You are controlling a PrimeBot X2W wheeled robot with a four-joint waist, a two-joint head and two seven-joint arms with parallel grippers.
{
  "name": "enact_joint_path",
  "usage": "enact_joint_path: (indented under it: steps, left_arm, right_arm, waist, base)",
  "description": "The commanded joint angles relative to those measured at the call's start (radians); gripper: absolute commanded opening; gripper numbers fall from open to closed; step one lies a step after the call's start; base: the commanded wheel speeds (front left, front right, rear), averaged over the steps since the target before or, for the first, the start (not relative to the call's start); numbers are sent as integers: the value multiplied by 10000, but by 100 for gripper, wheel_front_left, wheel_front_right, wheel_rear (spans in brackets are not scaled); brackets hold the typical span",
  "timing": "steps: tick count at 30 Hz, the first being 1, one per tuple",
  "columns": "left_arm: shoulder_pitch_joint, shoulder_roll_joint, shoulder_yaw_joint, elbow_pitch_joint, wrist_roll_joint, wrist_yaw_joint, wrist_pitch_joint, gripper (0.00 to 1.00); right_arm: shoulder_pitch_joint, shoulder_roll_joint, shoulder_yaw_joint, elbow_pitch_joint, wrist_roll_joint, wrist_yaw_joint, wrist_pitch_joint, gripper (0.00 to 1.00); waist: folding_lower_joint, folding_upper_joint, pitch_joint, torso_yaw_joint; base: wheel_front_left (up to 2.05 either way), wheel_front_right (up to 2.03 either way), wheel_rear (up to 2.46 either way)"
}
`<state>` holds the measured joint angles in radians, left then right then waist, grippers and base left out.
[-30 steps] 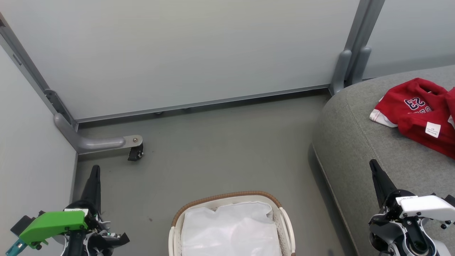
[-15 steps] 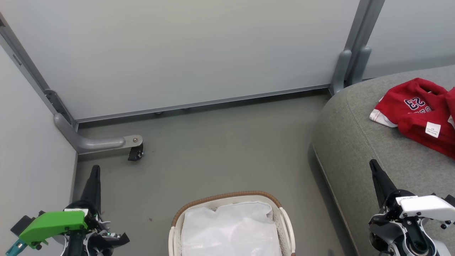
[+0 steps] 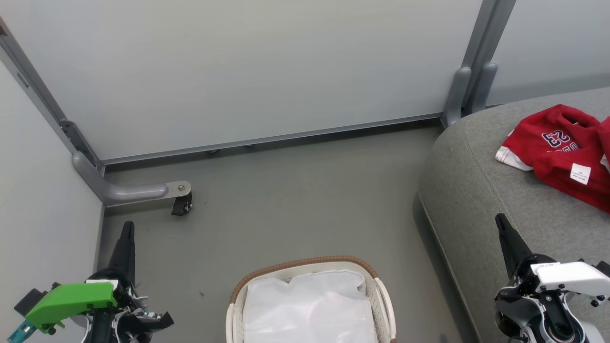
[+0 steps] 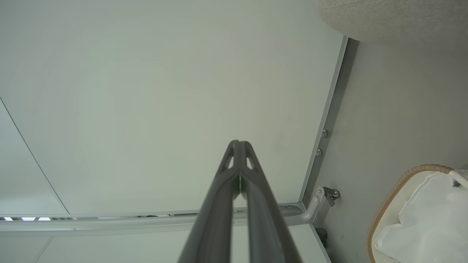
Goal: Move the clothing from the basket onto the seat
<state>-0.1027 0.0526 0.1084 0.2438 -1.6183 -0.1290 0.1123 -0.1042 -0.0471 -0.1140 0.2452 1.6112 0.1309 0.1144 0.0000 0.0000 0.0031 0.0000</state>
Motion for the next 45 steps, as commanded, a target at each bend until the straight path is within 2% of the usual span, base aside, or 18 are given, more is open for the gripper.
enact_joint_path:
  steps: [1, 45]
  left_arm:
    - [-115, 24, 46, 1, 39, -32, 6, 0]
    - [-118, 2, 65, 2, 64, -32, 34, 0]
  right_arm:
    - [-84, -60, -14, -30, 33, -2, 31, 0]
    - [-84, -60, -14, -30, 35, -2, 30, 0]
  waist:
    - [0, 0, 0, 0]
    - [0, 0, 0, 0]
  base:
    - [0, 0, 0]
    - [0, 0, 0]
